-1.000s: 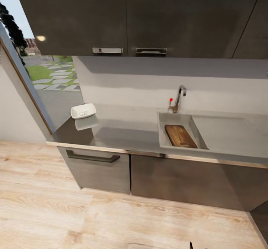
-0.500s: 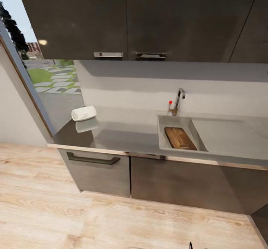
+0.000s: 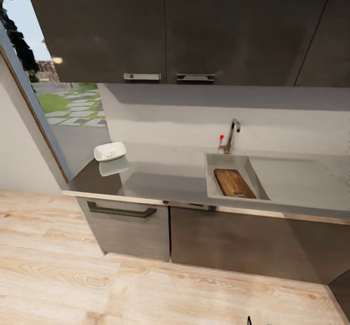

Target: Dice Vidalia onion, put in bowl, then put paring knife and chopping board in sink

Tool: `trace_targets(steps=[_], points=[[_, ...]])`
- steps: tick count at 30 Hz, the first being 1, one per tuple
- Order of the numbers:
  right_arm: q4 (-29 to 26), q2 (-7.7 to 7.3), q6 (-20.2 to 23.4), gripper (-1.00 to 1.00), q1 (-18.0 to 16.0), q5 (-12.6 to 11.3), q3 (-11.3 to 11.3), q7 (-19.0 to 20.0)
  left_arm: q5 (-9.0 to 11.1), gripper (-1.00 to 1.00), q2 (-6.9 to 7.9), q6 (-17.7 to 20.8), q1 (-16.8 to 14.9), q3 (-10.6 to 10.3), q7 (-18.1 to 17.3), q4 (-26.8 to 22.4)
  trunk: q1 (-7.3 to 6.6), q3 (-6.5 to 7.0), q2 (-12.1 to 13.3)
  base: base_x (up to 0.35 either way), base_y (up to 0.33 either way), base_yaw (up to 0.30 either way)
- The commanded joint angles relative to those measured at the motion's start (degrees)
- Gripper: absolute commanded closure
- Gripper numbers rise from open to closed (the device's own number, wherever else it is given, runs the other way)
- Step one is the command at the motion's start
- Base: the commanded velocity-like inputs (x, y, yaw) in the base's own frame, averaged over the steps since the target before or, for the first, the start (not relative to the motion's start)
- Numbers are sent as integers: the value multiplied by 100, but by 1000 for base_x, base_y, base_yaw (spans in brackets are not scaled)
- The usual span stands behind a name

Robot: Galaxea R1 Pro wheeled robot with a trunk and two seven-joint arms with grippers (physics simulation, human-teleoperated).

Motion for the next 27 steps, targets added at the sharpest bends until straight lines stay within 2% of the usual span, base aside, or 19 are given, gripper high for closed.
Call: trace_targets(steps=[1, 19, 27], points=[[5, 1, -23, -100, -5, -2, -42, 22, 54, -100, 6, 2, -2, -49, 36, -7, 3, -3, -11, 0, 0, -119], [2, 16, -15, -100, -5, -2, -42, 19, 54, -100, 6, 3, -2, -51, 36, -7, 3, 94, -11, 0, 0, -228], [4, 18, -15, -100, -6, -2, -42, 13, 54, -100, 6, 3, -2, -48, 36, -7, 3, 154, -11, 0, 0, -69]])
